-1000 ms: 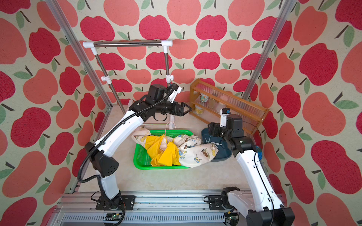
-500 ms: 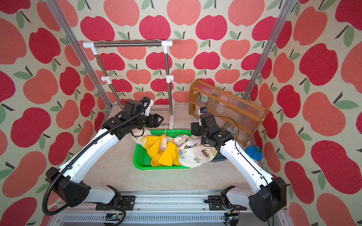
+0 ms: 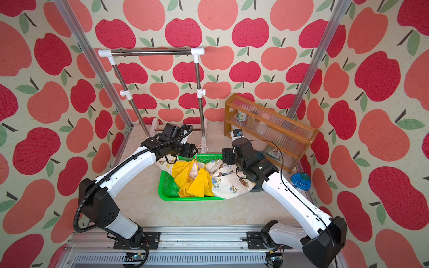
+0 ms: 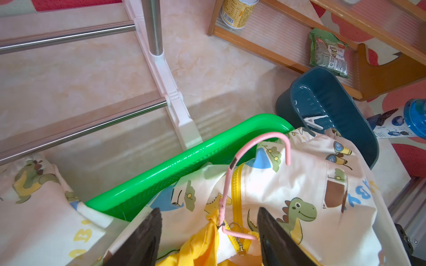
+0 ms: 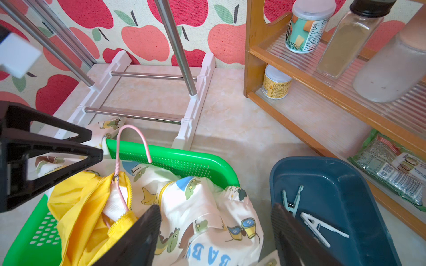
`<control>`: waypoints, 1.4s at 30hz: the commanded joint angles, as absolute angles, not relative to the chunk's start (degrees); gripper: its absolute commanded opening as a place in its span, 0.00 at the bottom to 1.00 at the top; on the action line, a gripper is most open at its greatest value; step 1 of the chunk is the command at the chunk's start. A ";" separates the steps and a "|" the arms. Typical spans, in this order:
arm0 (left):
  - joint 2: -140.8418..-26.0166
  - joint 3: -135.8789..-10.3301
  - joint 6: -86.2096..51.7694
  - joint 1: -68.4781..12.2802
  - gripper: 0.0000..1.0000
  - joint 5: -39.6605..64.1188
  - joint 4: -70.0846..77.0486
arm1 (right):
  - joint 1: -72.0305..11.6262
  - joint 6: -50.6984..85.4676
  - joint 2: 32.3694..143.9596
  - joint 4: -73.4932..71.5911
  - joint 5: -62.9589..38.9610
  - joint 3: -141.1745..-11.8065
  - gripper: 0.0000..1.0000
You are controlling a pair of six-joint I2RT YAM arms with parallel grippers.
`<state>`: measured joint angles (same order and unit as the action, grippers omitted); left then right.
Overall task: Remove the clothespins securing jackets to the hanger
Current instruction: Pick up the hanger from the basket, then remove the jacket from the hanger.
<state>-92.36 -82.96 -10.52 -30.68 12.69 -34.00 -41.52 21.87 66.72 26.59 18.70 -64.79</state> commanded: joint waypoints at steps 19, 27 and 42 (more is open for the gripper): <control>-97.94 -95.80 -4.32 -35.74 0.00 0.94 -37.80 | -61.28 30.94 70.31 35.72 27.08 -69.45 0.76; -92.41 -103.67 0.37 -42.55 0.00 -17.56 -39.70 | -62.87 29.22 65.05 36.00 31.99 -71.48 0.76; -103.81 -125.70 13.21 -53.11 0.00 -48.08 -36.64 | -64.38 33.70 67.21 25.00 26.59 -75.11 0.78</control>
<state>-101.38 -122.65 7.66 -52.36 -38.17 -37.52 -64.07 32.49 64.05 28.56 28.10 -73.47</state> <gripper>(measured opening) 0.066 0.779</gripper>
